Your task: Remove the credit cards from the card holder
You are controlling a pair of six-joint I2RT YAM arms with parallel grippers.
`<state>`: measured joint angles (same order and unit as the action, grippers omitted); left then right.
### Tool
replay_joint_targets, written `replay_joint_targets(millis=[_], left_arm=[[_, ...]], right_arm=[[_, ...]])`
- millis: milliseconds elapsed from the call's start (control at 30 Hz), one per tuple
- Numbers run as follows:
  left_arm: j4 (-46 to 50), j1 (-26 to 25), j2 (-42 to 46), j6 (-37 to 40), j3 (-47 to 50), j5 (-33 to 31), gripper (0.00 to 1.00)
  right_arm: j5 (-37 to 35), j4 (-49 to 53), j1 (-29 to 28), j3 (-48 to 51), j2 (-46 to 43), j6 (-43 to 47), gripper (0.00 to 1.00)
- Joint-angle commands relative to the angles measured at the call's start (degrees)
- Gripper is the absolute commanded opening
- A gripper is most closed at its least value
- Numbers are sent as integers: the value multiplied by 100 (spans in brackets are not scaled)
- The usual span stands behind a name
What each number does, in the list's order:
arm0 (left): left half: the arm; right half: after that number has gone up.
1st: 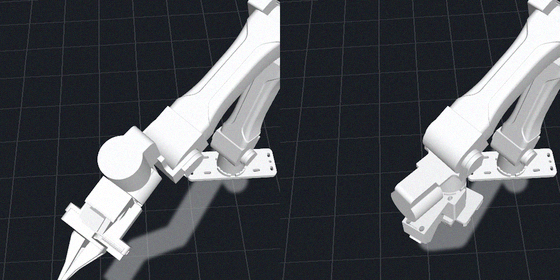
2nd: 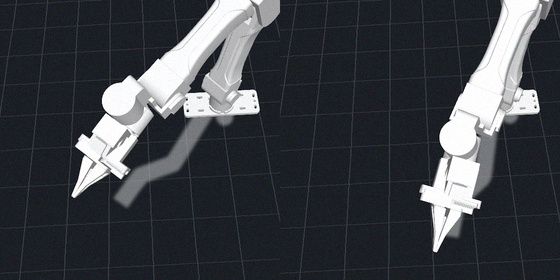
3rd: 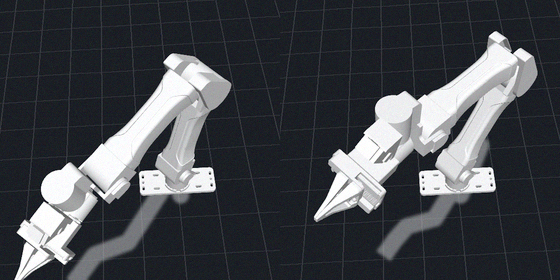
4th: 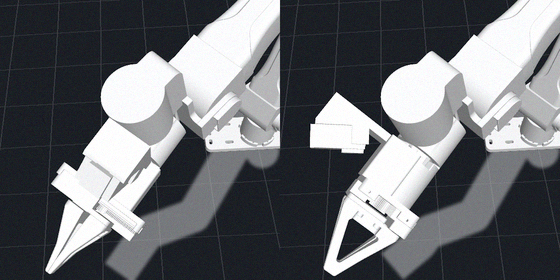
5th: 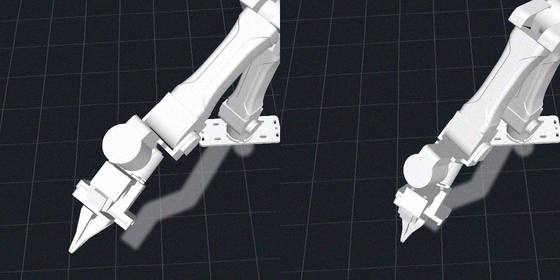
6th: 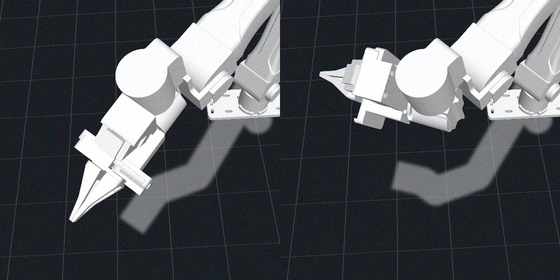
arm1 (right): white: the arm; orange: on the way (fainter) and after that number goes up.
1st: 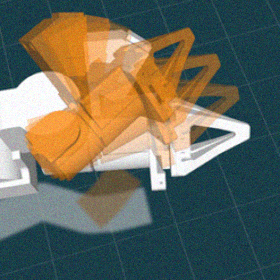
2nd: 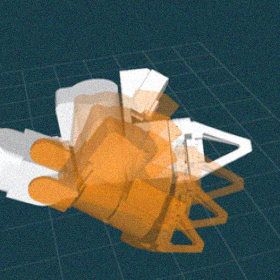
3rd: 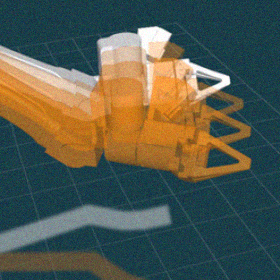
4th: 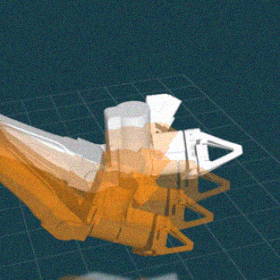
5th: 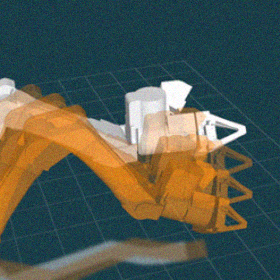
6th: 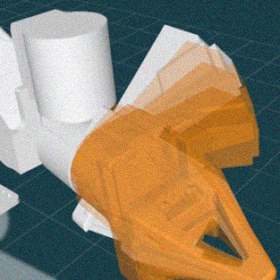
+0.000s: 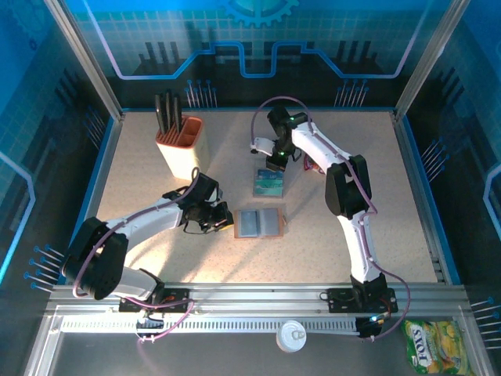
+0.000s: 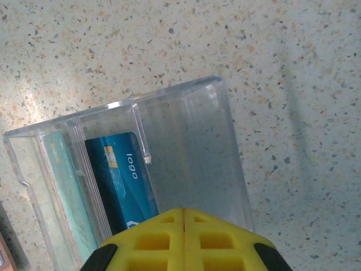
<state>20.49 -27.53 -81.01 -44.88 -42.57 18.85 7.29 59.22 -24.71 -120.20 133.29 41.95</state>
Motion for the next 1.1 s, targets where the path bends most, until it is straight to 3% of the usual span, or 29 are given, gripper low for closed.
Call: replay_joint_targets(millis=[0, 467, 733, 1067], left_arm=[[-46, 34, -46, 4, 102, 48, 10], [-318, 31, -239, -38, 53, 177, 10], [-610, 22, -605, -38, -80, 316, 8], [-903, 25, -999, -34, -70, 443, 5]], right_arm=[[44, 10, -58, 84, -32, -42, 0], [-10, -688, -151, 561, -854, -813, 11], [317, -1459, -470, 1676, -1707, -2503, 16], [551, -2704, -1023, 3502, -2546, -4844, 11]])
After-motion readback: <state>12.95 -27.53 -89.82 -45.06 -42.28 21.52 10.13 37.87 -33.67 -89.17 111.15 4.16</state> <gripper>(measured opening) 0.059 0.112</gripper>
